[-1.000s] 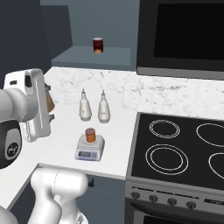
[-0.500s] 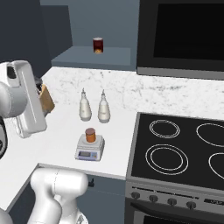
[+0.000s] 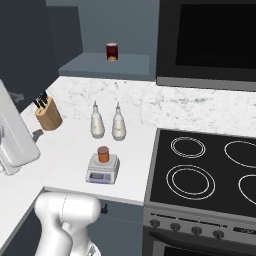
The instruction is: Pick the jam and place it on the digital scale for weighing, and close the cabinet.
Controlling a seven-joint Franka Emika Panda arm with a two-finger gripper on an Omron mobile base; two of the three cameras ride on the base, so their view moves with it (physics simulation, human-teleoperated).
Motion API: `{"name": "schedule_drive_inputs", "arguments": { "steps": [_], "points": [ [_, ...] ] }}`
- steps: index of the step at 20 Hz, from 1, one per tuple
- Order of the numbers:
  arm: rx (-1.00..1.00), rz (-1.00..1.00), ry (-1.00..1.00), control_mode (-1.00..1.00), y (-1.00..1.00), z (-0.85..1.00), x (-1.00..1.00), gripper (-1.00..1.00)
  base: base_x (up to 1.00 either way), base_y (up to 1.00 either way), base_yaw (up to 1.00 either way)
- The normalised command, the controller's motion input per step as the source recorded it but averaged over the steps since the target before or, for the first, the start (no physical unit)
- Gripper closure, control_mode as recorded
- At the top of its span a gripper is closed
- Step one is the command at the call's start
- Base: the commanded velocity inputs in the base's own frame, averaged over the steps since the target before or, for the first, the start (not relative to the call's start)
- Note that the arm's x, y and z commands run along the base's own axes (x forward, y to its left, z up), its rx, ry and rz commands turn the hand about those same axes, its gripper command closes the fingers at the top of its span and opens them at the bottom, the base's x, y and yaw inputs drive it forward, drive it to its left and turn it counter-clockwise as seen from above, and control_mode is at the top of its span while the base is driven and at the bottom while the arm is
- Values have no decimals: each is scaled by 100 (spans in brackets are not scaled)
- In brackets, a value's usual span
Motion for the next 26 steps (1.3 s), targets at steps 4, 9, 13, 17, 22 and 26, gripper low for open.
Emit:
{"name": "schedule_drive_inputs", "arguments": {
  "steps": [4, 9, 13, 17, 22, 26],
  "points": [
    [-14, -1, -16, -100, 2, 19, -26, -100, 0, 0, 0],
    [-14, -4, -14, -100, 0, 27, -16, -100, 0, 0, 0],
    [-13, -6, -15, -100, 4, 14, -16, -100, 0, 0, 0],
    [-10, -5, -14, -100, 16, 10, -10, -100, 0, 0, 0],
    [-6, -4, -17, -100, 16, 9, -20, -100, 0, 0, 0],
    [-1, -3, -17, -100, 7, 10, -36, -100, 0, 0, 0]
  ]
}}
